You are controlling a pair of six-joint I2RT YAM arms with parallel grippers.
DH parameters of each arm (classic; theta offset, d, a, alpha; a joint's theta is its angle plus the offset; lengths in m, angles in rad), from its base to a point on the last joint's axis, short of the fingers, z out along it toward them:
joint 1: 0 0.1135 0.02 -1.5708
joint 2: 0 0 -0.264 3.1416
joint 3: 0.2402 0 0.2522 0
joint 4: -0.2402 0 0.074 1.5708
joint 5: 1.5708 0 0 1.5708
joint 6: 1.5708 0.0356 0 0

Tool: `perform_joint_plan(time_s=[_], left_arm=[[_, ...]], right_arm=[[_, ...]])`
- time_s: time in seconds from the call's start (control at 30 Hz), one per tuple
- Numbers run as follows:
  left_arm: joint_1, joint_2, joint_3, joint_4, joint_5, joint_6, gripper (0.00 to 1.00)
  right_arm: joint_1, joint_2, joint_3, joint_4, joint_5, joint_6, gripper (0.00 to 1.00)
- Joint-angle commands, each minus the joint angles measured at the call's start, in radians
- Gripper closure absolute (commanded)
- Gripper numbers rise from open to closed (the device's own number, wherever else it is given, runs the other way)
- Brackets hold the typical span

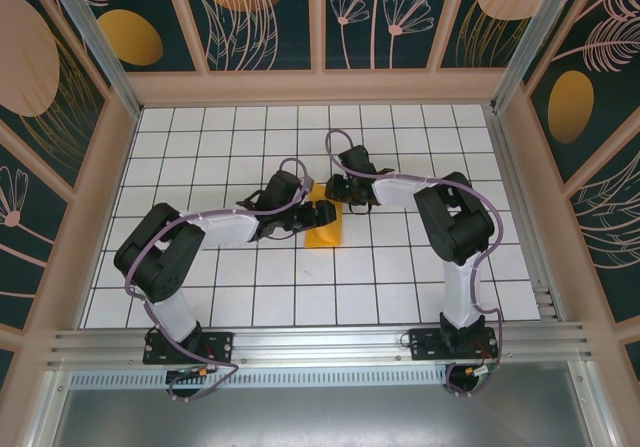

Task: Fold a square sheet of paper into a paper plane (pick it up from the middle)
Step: Fold the triangle a second time at the center of the table.

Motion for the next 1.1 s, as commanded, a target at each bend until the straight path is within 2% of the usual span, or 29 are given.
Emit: perform_joint_plan(time_s=[0.0,0.2,0.3,0.67,1.07], left_arm=[[0.005,0.015,0.008,0.008,-0.015,0.059,0.26],[0.005,-0.021,-0.027,0.026,-0.002,0.074,0.27],[0.006,-0.036,-0.047,0.024,0.018,0.07,0.31],[0.006,-0.143,-0.185,0.105,0.093,-0.025,0.4],[0.006,-0.157,-0.174,0.207,0.167,-0.09,0.52]], right_arm=[[-0.009,0.075,-0.058,-0.095,0.009,0.012,0.61],[-0.011,0.075,-0.061,-0.097,0.009,0.01,0.61],[-0.011,0.075,-0.061,-0.095,0.008,0.012,0.61],[-0.011,0.076,-0.064,-0.092,0.007,0.013,0.61],[-0.01,0.077,-0.067,-0.092,0.006,0.016,0.62]])
